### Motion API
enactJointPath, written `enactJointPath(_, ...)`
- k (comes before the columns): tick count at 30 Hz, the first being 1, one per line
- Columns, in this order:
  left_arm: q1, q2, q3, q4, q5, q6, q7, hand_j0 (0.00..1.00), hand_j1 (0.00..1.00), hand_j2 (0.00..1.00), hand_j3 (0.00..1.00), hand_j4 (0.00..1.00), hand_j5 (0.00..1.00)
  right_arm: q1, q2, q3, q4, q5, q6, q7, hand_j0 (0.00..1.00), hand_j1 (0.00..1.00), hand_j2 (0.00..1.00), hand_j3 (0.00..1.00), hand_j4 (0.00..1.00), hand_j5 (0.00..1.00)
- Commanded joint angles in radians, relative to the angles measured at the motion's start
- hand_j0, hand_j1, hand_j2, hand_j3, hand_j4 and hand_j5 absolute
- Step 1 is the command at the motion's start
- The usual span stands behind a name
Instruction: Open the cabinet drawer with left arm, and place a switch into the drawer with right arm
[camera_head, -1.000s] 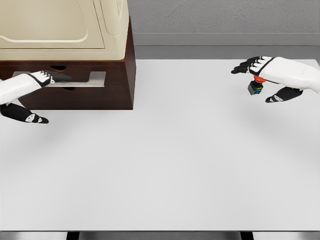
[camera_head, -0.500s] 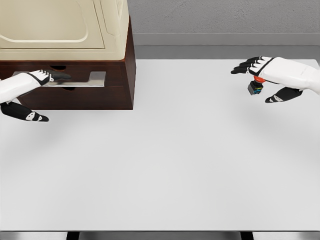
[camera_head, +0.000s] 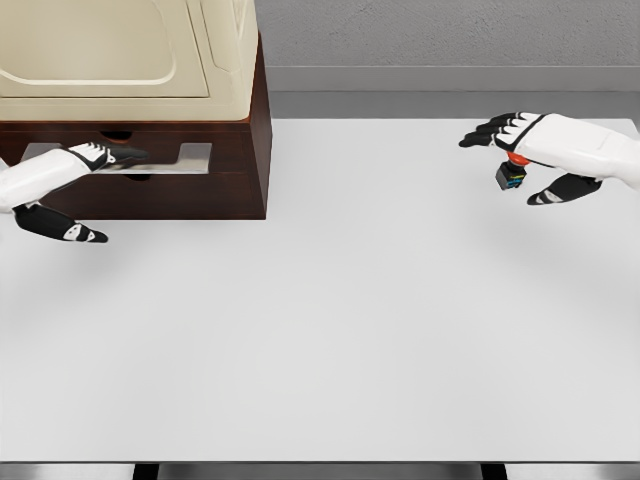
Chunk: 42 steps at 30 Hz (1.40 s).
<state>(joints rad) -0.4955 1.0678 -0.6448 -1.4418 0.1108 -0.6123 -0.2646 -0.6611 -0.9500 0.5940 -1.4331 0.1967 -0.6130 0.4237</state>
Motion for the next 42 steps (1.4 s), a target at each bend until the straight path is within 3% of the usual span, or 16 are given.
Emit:
enactJointPath(1, 0.000, -0.002, 0.000, 0.001, 0.007, 0.001, -0.001, 1.00, 1.00, 1.00, 1.00, 1.00, 1.00, 0.000, 0.004, 0.000, 0.000, -0.007, 0.002, -0.002, 1.00, 1.00, 1.00, 1.00, 1.00, 1.00)
enactJointPath(6, 0.000, -0.003, 0.000, 0.001, 0.007, 0.001, 0.001, 0.94, 0.94, 0.94, 0.94, 0.94, 0.94, 0.000, 0.004, 0.000, 0.000, -0.007, 0.002, -0.002, 1.00, 1.00, 1.00, 1.00, 1.00, 1.00)
enactJointPath(19, -0.006, -0.026, 0.002, 0.044, 0.010, 0.001, 0.007, 0.94, 0.94, 0.94, 0.94, 0.94, 0.94, 0.000, 0.004, 0.000, 0.000, -0.007, 0.002, 0.000, 1.00, 1.00, 1.00, 1.00, 1.00, 1.00)
enactJointPath(21, -0.006, -0.028, 0.002, 0.044, 0.010, 0.001, 0.005, 0.88, 0.88, 0.88, 0.88, 0.88, 0.88, 0.000, 0.004, 0.000, 0.000, -0.007, 0.002, 0.000, 1.00, 1.00, 1.00, 1.00, 1.00, 1.00)
enactJointPath(25, -0.006, -0.031, 0.002, 0.044, 0.012, 0.001, 0.005, 0.85, 0.85, 0.85, 0.85, 0.85, 0.85, 0.000, 0.004, 0.000, 0.000, -0.007, 0.002, 0.000, 1.00, 1.00, 1.00, 1.00, 1.00, 1.00)
enactJointPath(42, -0.008, -0.040, 0.007, 0.030, 0.023, 0.001, 0.005, 0.88, 0.88, 0.88, 0.88, 0.88, 0.88, 0.002, 0.005, 0.003, 0.000, -0.007, 0.002, 0.000, 1.00, 1.00, 1.00, 1.00, 1.00, 1.00)
